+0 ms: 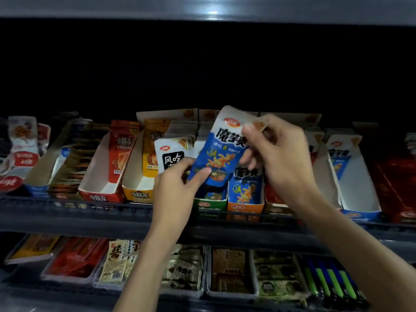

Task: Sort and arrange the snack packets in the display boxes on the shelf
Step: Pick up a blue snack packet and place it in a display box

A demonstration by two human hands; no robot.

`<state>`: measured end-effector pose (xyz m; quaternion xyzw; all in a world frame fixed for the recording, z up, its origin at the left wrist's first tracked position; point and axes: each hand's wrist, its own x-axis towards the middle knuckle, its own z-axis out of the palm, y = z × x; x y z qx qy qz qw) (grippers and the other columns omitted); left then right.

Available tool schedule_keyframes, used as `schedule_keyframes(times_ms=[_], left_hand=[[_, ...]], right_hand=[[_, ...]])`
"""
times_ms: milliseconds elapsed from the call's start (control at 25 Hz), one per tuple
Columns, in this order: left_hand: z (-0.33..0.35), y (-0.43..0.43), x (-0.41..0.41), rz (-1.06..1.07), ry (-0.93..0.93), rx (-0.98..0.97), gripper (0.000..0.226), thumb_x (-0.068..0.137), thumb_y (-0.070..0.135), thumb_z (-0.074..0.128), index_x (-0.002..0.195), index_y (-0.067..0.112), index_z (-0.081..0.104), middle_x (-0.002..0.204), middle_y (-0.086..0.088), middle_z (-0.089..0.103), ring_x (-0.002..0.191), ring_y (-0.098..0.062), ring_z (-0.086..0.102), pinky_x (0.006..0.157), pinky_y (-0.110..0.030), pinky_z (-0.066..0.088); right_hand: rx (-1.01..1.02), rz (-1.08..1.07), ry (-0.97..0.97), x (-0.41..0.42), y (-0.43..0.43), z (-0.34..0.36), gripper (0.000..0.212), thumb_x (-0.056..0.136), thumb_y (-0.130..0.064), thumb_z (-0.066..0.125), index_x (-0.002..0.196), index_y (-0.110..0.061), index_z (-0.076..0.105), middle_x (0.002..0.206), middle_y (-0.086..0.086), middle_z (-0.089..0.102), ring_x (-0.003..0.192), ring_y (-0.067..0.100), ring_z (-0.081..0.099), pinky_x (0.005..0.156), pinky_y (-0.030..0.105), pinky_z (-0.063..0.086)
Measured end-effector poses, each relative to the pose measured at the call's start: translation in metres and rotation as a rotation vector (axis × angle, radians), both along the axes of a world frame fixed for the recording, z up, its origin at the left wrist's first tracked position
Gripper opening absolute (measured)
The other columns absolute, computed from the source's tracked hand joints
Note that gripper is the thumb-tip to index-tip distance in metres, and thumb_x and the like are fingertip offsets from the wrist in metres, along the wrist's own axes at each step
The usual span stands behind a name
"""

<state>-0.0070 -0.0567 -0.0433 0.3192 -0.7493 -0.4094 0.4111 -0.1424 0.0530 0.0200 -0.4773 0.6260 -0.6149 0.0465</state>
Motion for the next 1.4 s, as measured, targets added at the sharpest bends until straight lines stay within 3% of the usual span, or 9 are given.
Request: schedule_keyframes(times_ms=[200, 400, 600, 720, 880, 1000, 1200, 1320, 1400], left_hand=[[0.009, 0.025, 0.003, -0.499, 0.194, 0.219, 0.019, 0.073, 0.029, 0.077, 0.063, 0.019, 0.064, 0.055, 0.007, 0.051, 0.047, -0.005, 0.038, 0.043, -0.016, 0.029], [0.007, 0.041, -0.008, -0.730, 0.044, 0.266, 0.008, 0.075, 0.027, 0.075, 0.072, 0.021, 0.071, 0.061, 0.004, 0.058, 0.052, -0.009, 0.040, 0.045, -0.015, 0.030], [0.000, 0.053, -0.029, -0.647, 0.126, 0.338, 0.021, 0.078, 0.023, 0.074, 0.070, 0.005, 0.066, 0.067, -0.002, 0.069, 0.062, -0.011, 0.061, 0.054, -0.018, 0.049], [-0.001, 0.062, -0.033, -0.623, 0.123, 0.293, 0.028, 0.078, 0.020, 0.074, 0.060, 0.006, 0.058, 0.057, 0.002, 0.062, 0.054, -0.007, 0.056, 0.050, -0.015, 0.042], [-0.004, 0.064, -0.038, -0.533, 0.063, 0.095, 0.053, 0.078, 0.049, 0.072, 0.065, 0.001, 0.054, 0.066, -0.029, 0.052, 0.062, -0.018, 0.048, 0.059, -0.033, 0.037], [-0.003, 0.072, -0.049, -0.485, 0.070, 0.024, 0.049, 0.076, 0.051, 0.068, 0.068, 0.004, 0.056, 0.071, -0.032, 0.052, 0.065, -0.022, 0.047, 0.058, -0.050, 0.043], [0.007, 0.096, -0.070, -0.493, 0.126, 0.062, 0.019, 0.081, 0.031, 0.069, 0.069, 0.017, 0.067, 0.065, 0.001, 0.065, 0.063, -0.006, 0.056, 0.055, -0.021, 0.044], [0.007, 0.105, -0.085, -0.477, 0.083, 0.015, 0.017, 0.081, 0.033, 0.068, 0.073, 0.019, 0.069, 0.070, -0.015, 0.063, 0.064, -0.029, 0.054, 0.055, -0.034, 0.043], [0.011, 0.112, -0.095, -0.467, 0.071, 0.006, 0.015, 0.084, 0.032, 0.068, 0.073, 0.021, 0.070, 0.066, -0.007, 0.064, 0.062, -0.026, 0.054, 0.054, -0.034, 0.043]], right_hand=[[-0.058, -0.018, -0.527, -0.010, 0.043, -0.014, 0.024, 0.099, -0.026, 0.056, 0.079, -0.012, 0.059, 0.050, 0.006, 0.049, 0.039, 0.012, 0.041, 0.037, 0.022, 0.032], [-0.007, -0.037, -0.486, -0.024, 0.063, -0.026, 0.033, 0.099, -0.026, 0.055, 0.084, 0.003, 0.059, 0.058, 0.013, 0.053, 0.039, 0.010, 0.036, 0.039, 0.018, 0.027], [0.026, -0.022, -0.416, -0.035, 0.076, -0.026, 0.036, 0.097, -0.028, 0.059, 0.072, -0.003, 0.062, 0.051, 0.014, 0.048, 0.038, 0.009, 0.039, 0.041, 0.014, 0.032], [0.096, -0.014, -0.438, -0.039, 0.086, -0.027, 0.043, 0.095, -0.033, 0.060, 0.068, 0.001, 0.060, 0.042, 0.007, 0.045, 0.036, 0.008, 0.037, 0.040, 0.012, 0.030], [0.218, 0.066, -0.531, -0.046, 0.104, -0.024, 0.033, 0.091, -0.034, 0.063, 0.066, -0.012, 0.061, 0.045, 0.005, 0.049, 0.036, 0.006, 0.036, 0.037, 0.013, 0.026], [0.208, 0.122, -0.564, -0.049, 0.109, -0.021, 0.022, 0.091, -0.028, 0.065, 0.084, -0.007, 0.067, 0.062, 0.008, 0.060, 0.041, 0.007, 0.042, 0.041, 0.016, 0.031], [0.082, -0.034, -0.351, -0.067, 0.108, -0.004, 0.020, 0.092, -0.024, 0.067, 0.094, -0.004, 0.070, 0.067, 0.018, 0.060, 0.040, 0.007, 0.039, 0.040, 0.021, 0.031], [0.061, -0.058, -0.366, -0.083, 0.116, -0.009, 0.021, 0.093, -0.024, 0.065, 0.093, -0.003, 0.069, 0.077, 0.029, 0.059, 0.040, 0.007, 0.037, 0.039, 0.017, 0.030], [0.055, -0.095, -0.401, -0.095, 0.124, -0.011, 0.025, 0.094, -0.024, 0.063, 0.094, 0.000, 0.068, 0.079, 0.030, 0.060, 0.040, 0.006, 0.037, 0.039, 0.017, 0.030]])
